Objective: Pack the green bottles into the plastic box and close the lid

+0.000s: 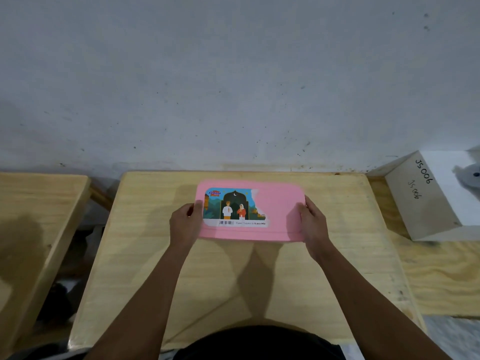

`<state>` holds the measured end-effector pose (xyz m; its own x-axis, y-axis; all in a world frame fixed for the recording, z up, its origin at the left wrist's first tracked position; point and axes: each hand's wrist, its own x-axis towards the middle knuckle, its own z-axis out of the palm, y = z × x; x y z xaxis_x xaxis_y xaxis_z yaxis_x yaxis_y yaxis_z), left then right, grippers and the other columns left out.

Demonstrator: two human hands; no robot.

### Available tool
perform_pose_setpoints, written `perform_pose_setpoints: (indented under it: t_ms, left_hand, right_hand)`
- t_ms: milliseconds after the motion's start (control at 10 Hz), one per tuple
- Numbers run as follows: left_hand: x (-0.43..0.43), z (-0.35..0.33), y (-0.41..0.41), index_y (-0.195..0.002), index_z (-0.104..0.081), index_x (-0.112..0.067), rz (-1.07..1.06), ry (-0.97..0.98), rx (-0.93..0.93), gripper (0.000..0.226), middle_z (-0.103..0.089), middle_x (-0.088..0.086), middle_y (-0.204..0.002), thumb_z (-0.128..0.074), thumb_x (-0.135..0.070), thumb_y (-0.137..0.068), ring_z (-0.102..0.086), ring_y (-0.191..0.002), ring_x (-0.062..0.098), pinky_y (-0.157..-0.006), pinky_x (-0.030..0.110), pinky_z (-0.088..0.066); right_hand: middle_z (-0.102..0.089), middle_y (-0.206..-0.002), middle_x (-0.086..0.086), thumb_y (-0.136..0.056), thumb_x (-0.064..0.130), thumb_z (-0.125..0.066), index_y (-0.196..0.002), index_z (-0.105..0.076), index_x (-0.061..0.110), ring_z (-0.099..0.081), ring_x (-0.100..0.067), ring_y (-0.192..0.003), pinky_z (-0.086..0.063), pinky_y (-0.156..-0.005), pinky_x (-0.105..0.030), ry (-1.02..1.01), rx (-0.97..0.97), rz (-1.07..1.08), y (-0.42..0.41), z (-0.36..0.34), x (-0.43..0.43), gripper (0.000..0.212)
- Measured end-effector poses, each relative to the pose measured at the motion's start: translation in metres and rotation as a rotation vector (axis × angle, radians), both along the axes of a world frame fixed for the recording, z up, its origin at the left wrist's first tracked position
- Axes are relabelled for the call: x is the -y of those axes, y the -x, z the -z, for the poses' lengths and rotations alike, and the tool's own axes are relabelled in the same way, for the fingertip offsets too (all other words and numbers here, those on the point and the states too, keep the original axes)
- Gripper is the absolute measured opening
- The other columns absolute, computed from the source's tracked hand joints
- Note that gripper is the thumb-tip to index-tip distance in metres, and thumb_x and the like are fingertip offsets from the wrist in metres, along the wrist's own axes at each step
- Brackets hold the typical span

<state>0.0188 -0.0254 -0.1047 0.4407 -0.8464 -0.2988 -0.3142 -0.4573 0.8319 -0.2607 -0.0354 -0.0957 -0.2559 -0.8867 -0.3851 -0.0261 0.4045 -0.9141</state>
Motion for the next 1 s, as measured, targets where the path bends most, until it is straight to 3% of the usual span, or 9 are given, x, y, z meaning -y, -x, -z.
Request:
perform_pose_setpoints:
  t_ms: [100,300,400,600,700,800,900,1000]
  left_hand:
    - [0.028,-0.003,0.003,-0.079,-0.067,-0.002,-0.011,-0.013,-0.023,0.041,-0.070,0.016,-0.084,-0.046,-0.034,-0.094,-0.057,-0.068,0.021,-0.057,0.030,-0.040]
    - [0.077,-0.004,0.002,-0.082,-0.069,-0.004,-0.022,-0.060,-0.063,0.036,-0.071,0.015,-0.087,-0.047,-0.030,-0.092,-0.060,-0.070,0.022,-0.062,0.031,-0.044]
    - [0.087,0.000,-0.001,-0.081,-0.070,-0.006,0.020,-0.081,-0.043,0.035,-0.072,0.014,-0.085,-0.046,-0.029,-0.091,-0.061,-0.070,0.024,-0.061,0.031,-0.044]
    - [0.089,0.006,-0.004,-0.086,-0.071,-0.002,0.052,-0.083,-0.021,0.037,-0.072,0.016,-0.087,-0.044,-0.027,-0.094,-0.061,-0.071,0.024,-0.065,0.032,-0.045]
    - [0.088,0.002,-0.002,-0.088,-0.071,-0.004,0.066,-0.079,-0.021,0.037,-0.072,0.014,-0.087,-0.044,-0.028,-0.095,-0.064,-0.073,0.024,-0.063,0.030,-0.045]
    - [0.089,-0.003,-0.007,-0.107,-0.069,-0.008,0.126,-0.148,0.075,0.041,-0.071,0.012,-0.103,-0.044,-0.038,-0.092,-0.066,-0.089,0.028,-0.068,0.029,-0.050]
    - [0.094,-0.019,-0.011,-0.127,-0.057,-0.009,0.189,-0.132,0.272,0.055,-0.063,0.015,-0.124,-0.049,-0.048,-0.089,-0.059,-0.113,0.032,-0.095,0.040,-0.049]
    - [0.102,-0.057,-0.010,-0.125,-0.058,-0.011,0.268,0.056,0.375,0.044,-0.063,0.013,-0.123,-0.055,-0.038,-0.090,-0.059,-0.114,0.030,-0.099,0.040,-0.046]
  right_hand:
    - [-0.067,-0.107,0.019,-0.095,0.019,-0.045,-0.117,-0.066,0.040,-0.059,-0.015,-0.106,-0.050,-0.090,-0.033,-0.003,-0.012,-0.004,0.001,-0.006,0.032,0.037]
    - [-0.066,-0.091,0.017,-0.094,0.013,-0.047,-0.082,-0.071,0.049,-0.057,-0.014,-0.090,-0.047,-0.082,-0.033,-0.024,0.010,-0.006,-0.002,-0.008,0.079,0.045]
    - [-0.063,-0.087,0.011,-0.093,0.012,-0.047,-0.081,-0.072,0.045,-0.053,-0.013,-0.085,-0.045,-0.077,-0.032,-0.040,0.008,-0.003,-0.003,-0.001,0.087,0.043]
    - [-0.055,-0.080,0.002,-0.091,0.026,-0.045,-0.100,-0.066,0.027,-0.050,-0.019,-0.074,-0.043,-0.066,-0.034,0.012,-0.102,-0.096,0.000,0.008,0.084,0.023]
    - [-0.058,-0.085,-0.002,-0.093,0.031,-0.047,-0.102,-0.057,0.015,-0.055,-0.024,-0.077,-0.045,-0.070,-0.032,-0.031,-0.288,-0.169,-0.001,0.006,0.091,0.021]
    - [-0.061,-0.100,-0.012,-0.098,0.016,-0.041,-0.107,-0.057,0.001,-0.057,-0.026,-0.093,-0.040,-0.077,-0.031,-0.103,-0.523,-0.343,0.000,-0.011,0.100,0.025]
    - [-0.057,-0.116,-0.015,-0.100,0.019,-0.041,-0.119,-0.058,-0.001,-0.055,-0.028,-0.105,-0.041,-0.085,-0.032,-0.166,-0.572,-0.460,-0.001,-0.039,0.109,0.033]
    - [-0.061,-0.119,-0.021,-0.098,0.027,-0.049,-0.114,-0.063,-0.002,-0.057,-0.024,-0.101,-0.044,-0.086,-0.032,-0.206,-0.539,-0.530,-0.004,-0.070,0.110,0.035]
